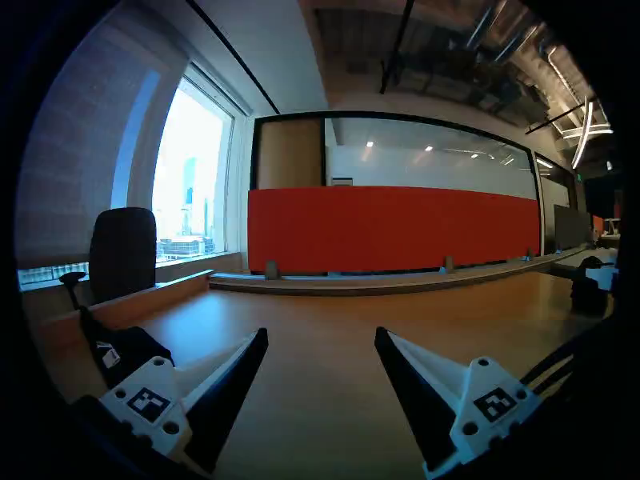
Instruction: Fold towel
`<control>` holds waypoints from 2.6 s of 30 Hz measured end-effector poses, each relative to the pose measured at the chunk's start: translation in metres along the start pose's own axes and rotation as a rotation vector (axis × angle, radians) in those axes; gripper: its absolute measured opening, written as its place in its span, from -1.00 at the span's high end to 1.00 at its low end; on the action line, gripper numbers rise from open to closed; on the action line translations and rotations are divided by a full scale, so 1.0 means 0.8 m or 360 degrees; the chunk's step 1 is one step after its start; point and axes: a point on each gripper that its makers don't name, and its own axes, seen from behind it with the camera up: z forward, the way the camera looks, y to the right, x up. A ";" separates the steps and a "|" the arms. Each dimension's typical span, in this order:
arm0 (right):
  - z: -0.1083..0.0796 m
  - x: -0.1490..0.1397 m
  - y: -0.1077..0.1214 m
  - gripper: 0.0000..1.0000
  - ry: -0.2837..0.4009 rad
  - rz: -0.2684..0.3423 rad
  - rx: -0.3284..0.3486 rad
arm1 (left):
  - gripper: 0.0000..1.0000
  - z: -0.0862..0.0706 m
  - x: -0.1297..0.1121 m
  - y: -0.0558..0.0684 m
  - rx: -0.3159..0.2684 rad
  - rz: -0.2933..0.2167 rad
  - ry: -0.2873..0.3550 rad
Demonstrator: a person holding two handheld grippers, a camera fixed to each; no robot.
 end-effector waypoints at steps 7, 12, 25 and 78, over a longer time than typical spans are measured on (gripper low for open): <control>-0.001 0.003 -0.001 -0.76 0.0006 0.0014 -0.0007 | -0.99 0.000 0.000 0.000 0.0000 0.0000 0.0000; -0.002 0.003 -0.002 -0.76 0.0014 0.0012 -0.0008 | -0.99 0.000 -0.001 0.000 0.0000 0.0000 0.0000; -0.008 0.008 -0.005 -0.76 0.0047 0.0014 -0.0003 | -0.99 0.000 0.000 -0.001 0.0000 0.0000 0.0000; -0.008 0.007 -0.009 -0.77 0.0049 -0.0008 -0.0003 | -0.99 0.000 -0.001 -0.001 0.0000 0.0000 0.0000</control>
